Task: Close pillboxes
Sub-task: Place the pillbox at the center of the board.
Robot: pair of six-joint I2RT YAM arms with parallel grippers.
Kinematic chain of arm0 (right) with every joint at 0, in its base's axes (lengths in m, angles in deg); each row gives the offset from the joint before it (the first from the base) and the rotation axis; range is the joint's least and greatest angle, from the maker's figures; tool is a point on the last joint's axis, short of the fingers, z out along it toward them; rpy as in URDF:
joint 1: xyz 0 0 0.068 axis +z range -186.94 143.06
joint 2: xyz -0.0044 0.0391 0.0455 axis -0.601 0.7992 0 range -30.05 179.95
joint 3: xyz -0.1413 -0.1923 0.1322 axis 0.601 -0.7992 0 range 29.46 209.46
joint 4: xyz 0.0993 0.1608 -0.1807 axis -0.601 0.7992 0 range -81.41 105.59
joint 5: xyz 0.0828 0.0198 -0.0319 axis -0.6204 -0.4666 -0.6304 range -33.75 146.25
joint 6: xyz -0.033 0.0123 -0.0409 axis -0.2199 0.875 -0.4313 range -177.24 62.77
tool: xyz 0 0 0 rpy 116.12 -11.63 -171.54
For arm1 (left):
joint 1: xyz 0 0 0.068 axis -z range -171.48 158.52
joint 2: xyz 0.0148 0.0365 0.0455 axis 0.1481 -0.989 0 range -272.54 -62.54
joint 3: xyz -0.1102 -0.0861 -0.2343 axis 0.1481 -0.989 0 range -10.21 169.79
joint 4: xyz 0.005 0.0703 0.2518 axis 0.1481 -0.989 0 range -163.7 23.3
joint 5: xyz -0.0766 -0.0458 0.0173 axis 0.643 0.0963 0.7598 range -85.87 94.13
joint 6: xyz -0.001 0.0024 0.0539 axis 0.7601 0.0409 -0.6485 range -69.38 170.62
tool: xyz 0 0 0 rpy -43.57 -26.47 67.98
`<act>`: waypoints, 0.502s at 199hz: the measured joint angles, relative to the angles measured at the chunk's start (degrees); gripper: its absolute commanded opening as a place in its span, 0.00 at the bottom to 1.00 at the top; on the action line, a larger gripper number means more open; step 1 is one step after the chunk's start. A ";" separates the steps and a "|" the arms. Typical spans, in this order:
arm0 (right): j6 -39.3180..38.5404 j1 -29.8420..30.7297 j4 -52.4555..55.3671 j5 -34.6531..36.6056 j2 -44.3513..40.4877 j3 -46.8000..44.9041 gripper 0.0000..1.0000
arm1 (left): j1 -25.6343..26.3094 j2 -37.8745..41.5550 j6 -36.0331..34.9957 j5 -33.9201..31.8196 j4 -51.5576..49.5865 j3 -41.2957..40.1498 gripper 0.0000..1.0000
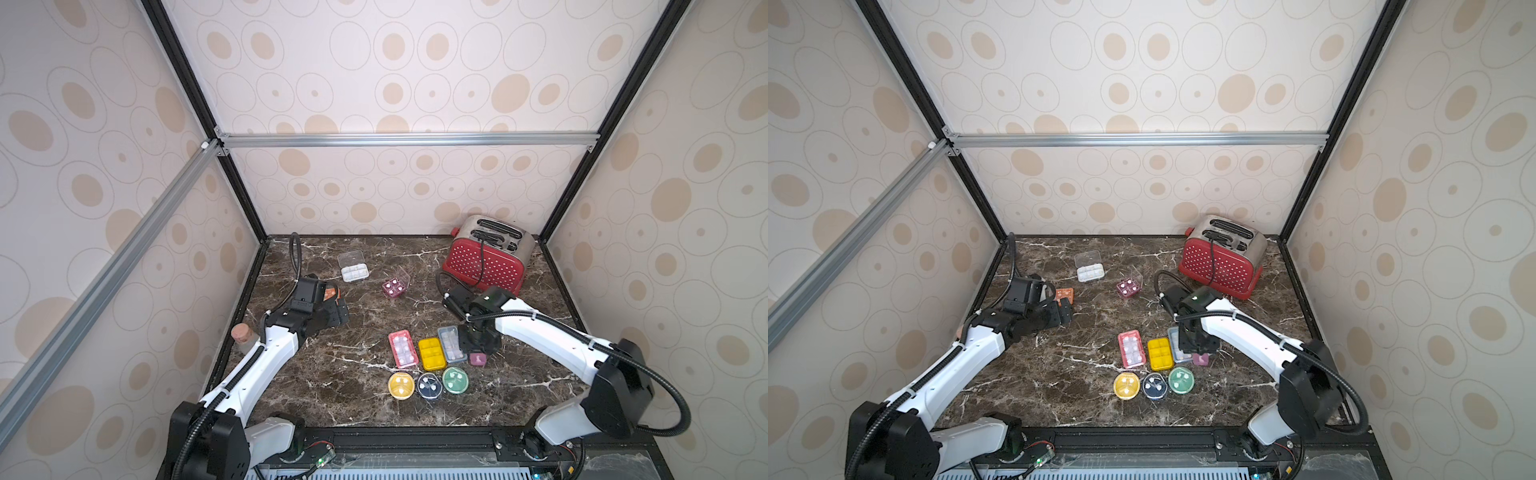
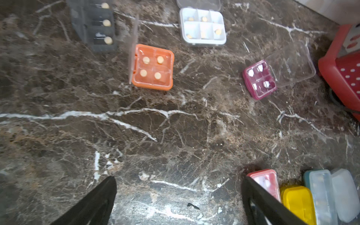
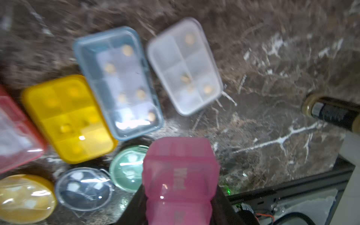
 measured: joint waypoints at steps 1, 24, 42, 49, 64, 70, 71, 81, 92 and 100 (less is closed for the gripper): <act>0.44 -0.24 -0.02 0.04 -0.44 -0.57 0.00 | 0.13 -0.17 0.00 0.07 0.11 0.00 0.99; 5.68 -2.21 -0.57 0.63 -4.90 -7.19 0.00 | 1.05 -1.70 0.11 0.39 1.07 0.02 0.99; 9.75 -2.86 -2.14 0.33 -4.70 -9.97 0.00 | 1.27 -2.03 0.11 0.42 1.09 0.28 0.99; 11.37 -3.15 -3.89 -0.33 -4.57 -11.30 0.00 | 1.31 -2.05 0.11 0.42 1.14 0.46 0.99; 14.53 -3.50 -8.59 -2.21 -4.50 -14.75 0.00 | 1.31 -2.03 0.09 0.42 1.33 0.72 0.99; 15.98 -3.56 -10.78 -2.84 -4.48 -16.41 0.00 | 1.31 -2.03 0.07 0.42 1.38 0.76 0.99; 16.11 -3.56 -11.02 -2.93 -4.46 -16.59 0.00 | 1.31 -2.03 0.04 0.42 1.40 0.76 1.00; 18.40 -3.67 -13.62 -3.72 -4.22 -18.78 0.00 | 1.31 -2.01 -0.02 0.44 1.40 0.76 0.99; 20.72 -3.69 -15.61 -3.87 -3.93 -20.35 0.00 | 1.31 -1.97 -0.07 0.46 1.38 0.76 0.99; 22.32 -3.69 -16.83 -3.87 -3.89 -21.03 0.00 | 1.31 -1.90 -0.07 0.48 1.38 0.76 0.99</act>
